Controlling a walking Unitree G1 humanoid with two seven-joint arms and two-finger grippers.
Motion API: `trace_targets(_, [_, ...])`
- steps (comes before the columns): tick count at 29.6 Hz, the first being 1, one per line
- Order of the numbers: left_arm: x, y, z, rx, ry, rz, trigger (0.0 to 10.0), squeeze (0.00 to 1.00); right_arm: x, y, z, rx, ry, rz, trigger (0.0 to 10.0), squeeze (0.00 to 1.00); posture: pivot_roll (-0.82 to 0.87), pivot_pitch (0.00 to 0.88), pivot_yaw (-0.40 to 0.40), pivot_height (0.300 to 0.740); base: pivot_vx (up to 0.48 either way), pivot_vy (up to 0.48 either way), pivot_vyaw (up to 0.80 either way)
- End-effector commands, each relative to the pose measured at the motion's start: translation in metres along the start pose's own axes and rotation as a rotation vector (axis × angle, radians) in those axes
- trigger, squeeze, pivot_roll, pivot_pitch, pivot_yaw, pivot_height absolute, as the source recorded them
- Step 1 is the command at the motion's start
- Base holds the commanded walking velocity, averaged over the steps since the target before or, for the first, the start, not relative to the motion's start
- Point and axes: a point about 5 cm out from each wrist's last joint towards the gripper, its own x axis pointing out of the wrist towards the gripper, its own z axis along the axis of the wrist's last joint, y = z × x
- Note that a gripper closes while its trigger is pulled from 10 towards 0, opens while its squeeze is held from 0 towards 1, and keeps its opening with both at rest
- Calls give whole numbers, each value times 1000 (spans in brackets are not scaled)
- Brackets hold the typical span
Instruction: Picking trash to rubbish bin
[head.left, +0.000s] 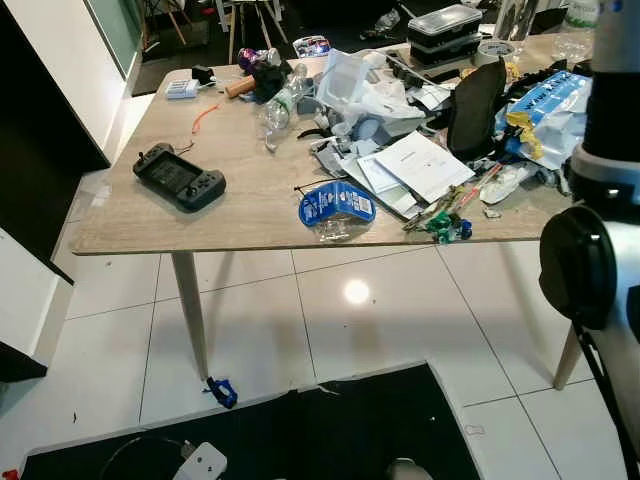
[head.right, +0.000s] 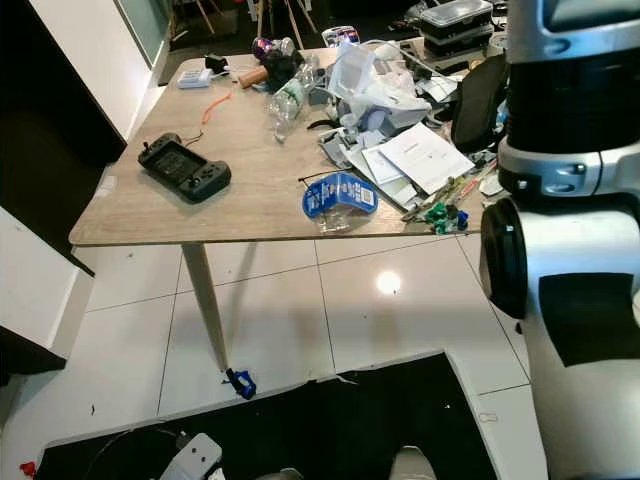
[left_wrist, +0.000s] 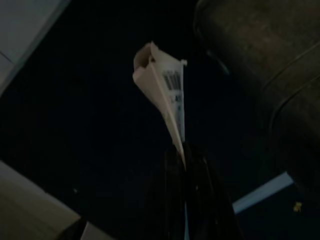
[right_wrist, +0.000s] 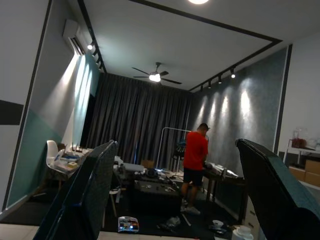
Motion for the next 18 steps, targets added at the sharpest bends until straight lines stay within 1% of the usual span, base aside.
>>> trace_targets(1, [14,-40,7,-2,-20,-122,10000,0,1,9,12,-2,-42,28,10000,0,-99,127,109,740,0,0,0])
trace_targets(4, [9,-28,2,5,-3,-106,10000,0,1,14,19,21,-67,43,10000,0,-94,123,114,740,0,0,0])
trace_targets(13, [9,-27,2,10,-1,-105,10000,0,0,15,21,25,-74,44,10000,0,-94,123,114,740,0,0,0])
trace_targets(14, [8,-26,2,11,-4,-104,10000,0,-3,19,27,49,-93,53,10000,0,-94,119,118,740,0,0,0])
trace_targets(15, [8,-26,2,11,-4,-104,10000,0,-3,19,27,49,-93,53,10000,0,-94,119,118,740,0,0,0])
trace_targets(16, [8,-26,1,19,-2,-107,10000,0,-6,20,35,62,-119,37,10000,0,-94,119,118,740,0,0,0])
trace_targets(18, [8,-26,0,25,-1,-108,10000,0,-8,21,37,67,-130,38,10000,0,-94,119,118,740,0,0,0])
